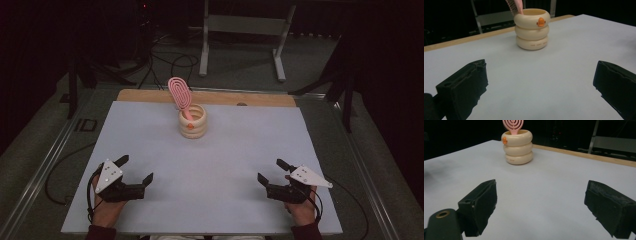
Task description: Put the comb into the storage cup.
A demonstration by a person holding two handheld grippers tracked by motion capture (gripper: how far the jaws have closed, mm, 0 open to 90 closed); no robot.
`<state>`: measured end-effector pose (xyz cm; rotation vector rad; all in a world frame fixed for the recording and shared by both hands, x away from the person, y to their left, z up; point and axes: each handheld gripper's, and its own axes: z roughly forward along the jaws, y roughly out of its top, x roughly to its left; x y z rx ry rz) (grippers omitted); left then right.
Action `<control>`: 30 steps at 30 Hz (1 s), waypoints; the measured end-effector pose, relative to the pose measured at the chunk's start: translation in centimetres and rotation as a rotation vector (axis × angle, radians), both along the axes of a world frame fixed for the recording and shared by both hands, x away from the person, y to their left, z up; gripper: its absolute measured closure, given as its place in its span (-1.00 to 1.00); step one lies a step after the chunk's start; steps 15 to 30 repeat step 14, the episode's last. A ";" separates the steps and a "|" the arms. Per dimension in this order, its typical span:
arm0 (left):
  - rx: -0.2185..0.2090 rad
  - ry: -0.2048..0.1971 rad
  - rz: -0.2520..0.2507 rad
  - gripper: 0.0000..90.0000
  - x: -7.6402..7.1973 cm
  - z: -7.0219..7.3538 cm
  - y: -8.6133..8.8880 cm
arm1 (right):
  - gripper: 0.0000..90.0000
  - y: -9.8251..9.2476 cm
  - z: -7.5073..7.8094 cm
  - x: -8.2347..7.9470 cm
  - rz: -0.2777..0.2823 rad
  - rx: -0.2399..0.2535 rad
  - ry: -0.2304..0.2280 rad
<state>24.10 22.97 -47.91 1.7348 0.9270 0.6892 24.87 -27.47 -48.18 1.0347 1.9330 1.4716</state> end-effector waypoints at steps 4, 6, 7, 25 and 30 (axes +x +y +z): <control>-0.028 -0.034 0.022 -1.00 -0.4 0.3 0.6 | -0.75 -0.2 0.1 -0.3 -0.010 -0.018 -0.011; -0.030 -0.044 0.032 -1.00 -0.5 0.4 0.8 | -0.75 -0.3 0.1 -0.4 -0.014 -0.031 -0.014; -0.028 -0.048 0.035 -1.00 -0.6 0.4 0.9 | -0.75 -0.3 0.1 -0.5 -0.015 -0.023 -0.014; -0.032 -0.053 0.043 -1.00 -0.7 0.5 1.2 | -0.75 -0.2 0.1 -0.6 -0.024 -0.026 -0.014; -0.032 -0.053 0.043 -1.00 -0.7 0.5 1.2 | -0.75 -0.2 0.1 -0.6 -0.024 -0.026 -0.014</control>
